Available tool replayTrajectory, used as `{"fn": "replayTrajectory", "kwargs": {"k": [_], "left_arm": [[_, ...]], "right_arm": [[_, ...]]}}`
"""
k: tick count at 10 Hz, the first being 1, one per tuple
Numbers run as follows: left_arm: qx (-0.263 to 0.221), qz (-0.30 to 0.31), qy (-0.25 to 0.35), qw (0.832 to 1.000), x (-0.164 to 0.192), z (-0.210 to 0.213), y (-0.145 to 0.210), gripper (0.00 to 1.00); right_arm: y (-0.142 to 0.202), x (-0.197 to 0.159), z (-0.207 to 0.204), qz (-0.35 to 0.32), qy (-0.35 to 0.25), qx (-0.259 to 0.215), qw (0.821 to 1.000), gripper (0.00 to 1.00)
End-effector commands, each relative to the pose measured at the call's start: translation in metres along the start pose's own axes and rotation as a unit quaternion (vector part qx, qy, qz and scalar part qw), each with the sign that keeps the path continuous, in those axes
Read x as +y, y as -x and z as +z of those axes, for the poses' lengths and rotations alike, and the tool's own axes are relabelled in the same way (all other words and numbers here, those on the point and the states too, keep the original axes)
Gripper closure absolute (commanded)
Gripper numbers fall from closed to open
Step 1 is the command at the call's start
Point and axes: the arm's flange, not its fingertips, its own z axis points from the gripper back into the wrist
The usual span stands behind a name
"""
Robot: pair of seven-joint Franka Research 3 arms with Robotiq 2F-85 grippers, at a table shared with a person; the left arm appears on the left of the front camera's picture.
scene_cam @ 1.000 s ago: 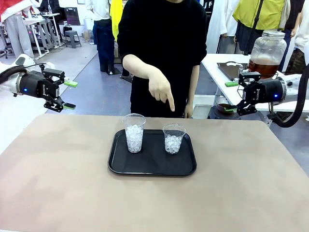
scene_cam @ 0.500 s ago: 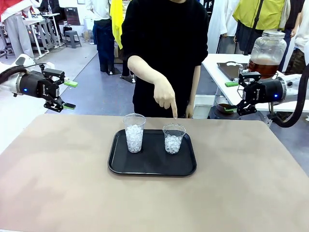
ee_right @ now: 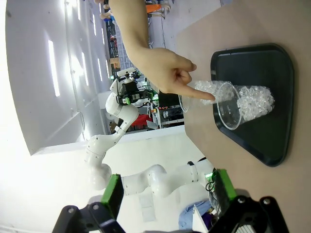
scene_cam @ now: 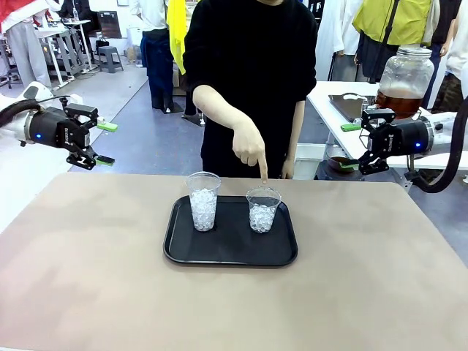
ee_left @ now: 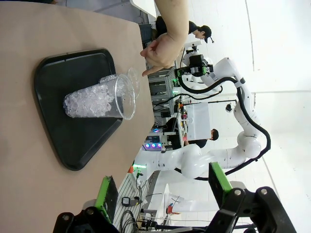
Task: Pour the drink into the iced cup.
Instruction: Pick up the iced cup indicated by the human and present it to them.
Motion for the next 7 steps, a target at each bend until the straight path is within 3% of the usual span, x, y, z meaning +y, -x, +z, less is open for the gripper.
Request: {"fn": "replayTrajectory", "kwargs": {"k": [1, 4, 6, 7], "left_arm": [[-0.003, 0.004, 0.002, 1.000, -0.001, 0.000, 0.002, 0.00], [-0.003, 0.004, 0.002, 1.000, -0.001, 0.000, 0.002, 0.00], [-0.003, 0.004, 0.002, 1.000, -0.001, 0.000, 0.002, 0.00], [-0.003, 0.004, 0.002, 1.000, -0.001, 0.000, 0.002, 0.00]], "right_arm": [[0.000, 0.000, 0.000, 0.000, 0.000, 0.000, 1.000, 0.00], [0.021, 0.006, -0.008, 0.195, 0.023, 0.052, 0.979, 0.00], [0.037, 0.009, -0.009, 0.320, 0.003, 0.075, 0.944, 0.00], [0.044, 0.009, -0.009, 0.383, -0.001, 0.064, 0.922, 0.00]]}}
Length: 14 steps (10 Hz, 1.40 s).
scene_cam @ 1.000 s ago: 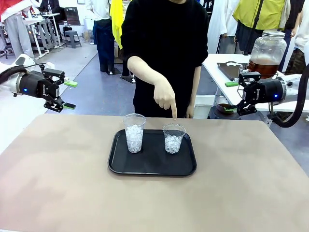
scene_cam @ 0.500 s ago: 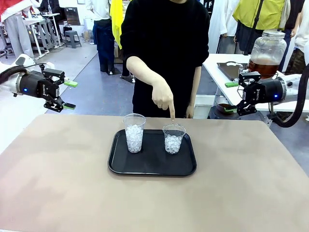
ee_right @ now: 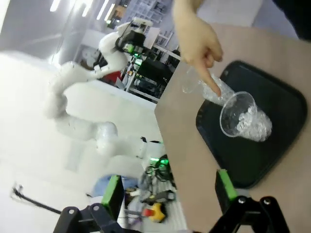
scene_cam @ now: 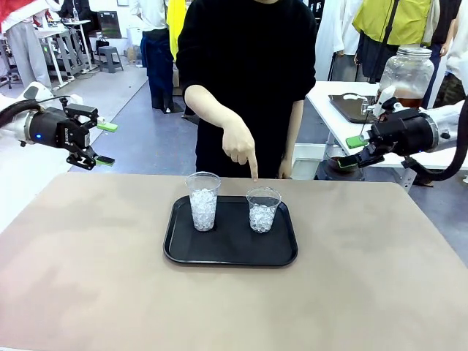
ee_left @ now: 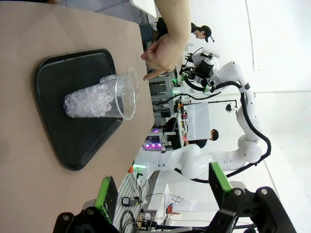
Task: Pour the drink into the iced cup.
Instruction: Pick up the iced cup indicated by the human and present it to them.
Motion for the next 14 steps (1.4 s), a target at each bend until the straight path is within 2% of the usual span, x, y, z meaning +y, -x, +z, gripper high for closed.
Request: {"fn": "replayTrajectory", "kwargs": {"k": [1, 3, 4, 5, 9, 10, 12, 14], "left_arm": [[-0.003, 0.004, 0.002, 1.000, -0.001, 0.000, 0.002, 0.00], [-0.003, 0.004, 0.002, 1.000, -0.001, 0.000, 0.002, 0.00], [-0.003, 0.004, 0.002, 1.000, -0.001, 0.000, 0.002, 0.00], [-0.003, 0.004, 0.002, 1.000, -0.001, 0.000, 0.002, 0.00], [-0.003, 0.004, 0.002, 1.000, -0.001, 0.000, 0.002, 0.00], [-0.003, 0.004, 0.002, 1.000, -0.001, 0.000, 0.002, 0.00], [-0.003, 0.004, 0.002, 1.000, -0.001, 0.000, 0.002, 0.00], [-0.003, 0.004, 0.002, 1.000, -0.001, 0.000, 0.002, 0.00]], "right_arm": [[0.021, 0.004, -0.002, 0.112, -0.023, -0.025, 0.993, 0.00], [0.024, -0.001, -0.005, 0.142, -0.041, -0.048, 0.988, 0.00], [0.024, 0.000, -0.001, 0.114, -0.033, -0.045, 0.992, 0.00], [0.018, 0.004, -0.004, 0.129, -0.017, -0.029, 0.991, 0.00], [0.021, 0.001, -0.005, 0.128, -0.022, -0.034, 0.991, 0.00], [0.019, -0.010, -0.010, 0.187, -0.017, -0.054, 0.981, 0.00], [0.022, -0.036, -0.018, 0.271, -0.009, -0.063, 0.961, 0.00], [0.030, -0.053, -0.023, 0.377, -0.012, -0.063, 0.924, 0.00]]}}
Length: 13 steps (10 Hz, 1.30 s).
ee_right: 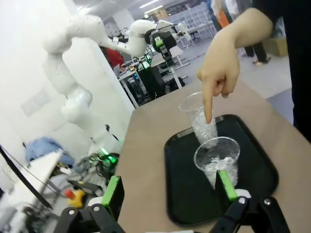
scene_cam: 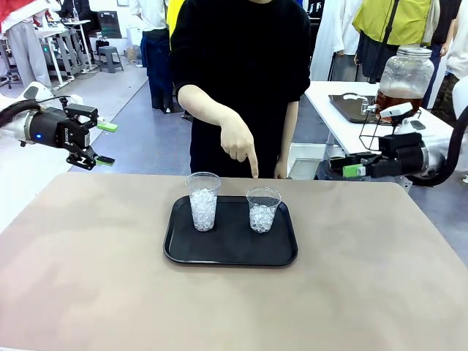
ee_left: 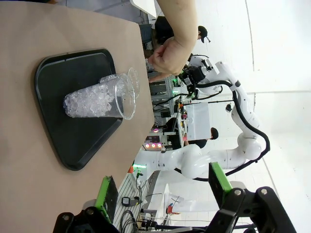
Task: Pour the drink into the iced cup.
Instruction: Pick up the iced cup indicated by the human and present it to them.
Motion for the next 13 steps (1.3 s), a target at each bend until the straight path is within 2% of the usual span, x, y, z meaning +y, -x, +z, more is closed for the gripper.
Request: {"fn": "replayTrajectory", "kwargs": {"k": [1, 2, 4, 6, 7, 13], "left_arm": [[-0.003, 0.004, 0.002, 1.000, -0.001, 0.000, 0.002, 0.00], [-0.003, 0.004, 0.002, 1.000, -0.001, 0.000, 0.002, 0.00], [-0.003, 0.004, 0.002, 1.000, -0.001, 0.000, 0.002, 0.00], [-0.003, 0.004, 0.002, 1.000, -0.001, 0.000, 0.002, 0.00], [-0.003, 0.004, 0.002, 1.000, -0.001, 0.000, 0.002, 0.00], [-0.003, 0.004, 0.002, 1.000, -0.001, 0.000, 0.002, 0.00]], "right_arm": [[0.012, -0.012, -0.008, 0.110, 0.028, 0.004, 0.994, 0.00], [0.023, -0.016, -0.012, 0.152, 0.039, -0.004, 0.988, 0.00], [0.038, -0.027, -0.020, 0.178, 0.031, -0.018, 0.983, 0.00], [0.042, -0.032, -0.017, 0.151, 0.030, -0.037, 0.987, 0.00], [0.038, -0.026, -0.013, 0.163, 0.028, -0.011, 0.986, 0.00], [0.038, -0.026, -0.013, 0.163, 0.028, -0.011, 0.986, 0.00]]}}
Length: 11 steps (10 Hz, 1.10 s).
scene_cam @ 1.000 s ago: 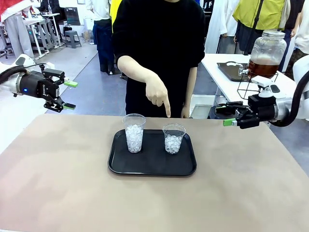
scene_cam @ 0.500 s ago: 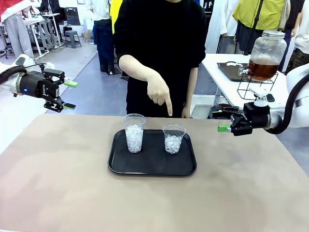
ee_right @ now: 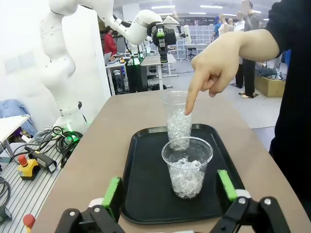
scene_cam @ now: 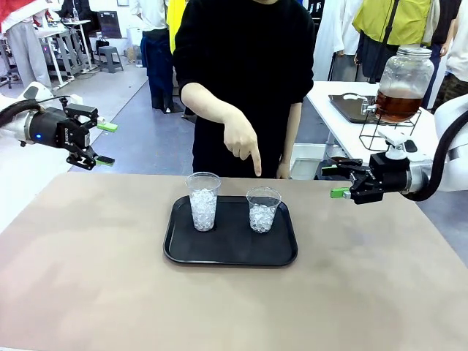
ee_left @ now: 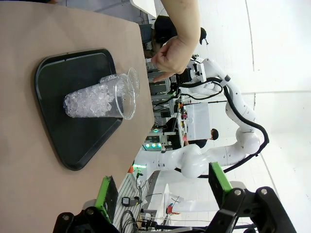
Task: Pour the drink into the iced cup.
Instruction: Pick up the iced cup indicated by the human and present it to them.
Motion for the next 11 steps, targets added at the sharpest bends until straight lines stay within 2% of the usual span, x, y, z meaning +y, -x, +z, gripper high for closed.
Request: {"fn": "replayTrajectory", "kwargs": {"k": [1, 3, 7, 11], "left_arm": [[-0.003, 0.004, 0.002, 1.000, -0.001, 0.000, 0.002, 0.00], [-0.003, 0.004, 0.002, 1.000, -0.001, 0.000, 0.002, 0.00], [-0.003, 0.004, 0.002, 1.000, -0.001, 0.000, 0.002, 0.00], [-0.003, 0.004, 0.002, 1.000, -0.001, 0.000, 0.002, 0.00]], "right_arm": [[0.000, 0.000, 0.000, 0.000, 0.000, 0.000, 1.000, 0.00], [0.024, 0.012, -0.013, 0.020, 0.027, -0.014, 0.999, 0.00], [0.065, 0.040, -0.040, 0.021, 0.034, -0.021, 0.999, 0.00], [0.066, 0.041, -0.068, 0.005, 0.013, -0.009, 1.000, 0.00]]}}
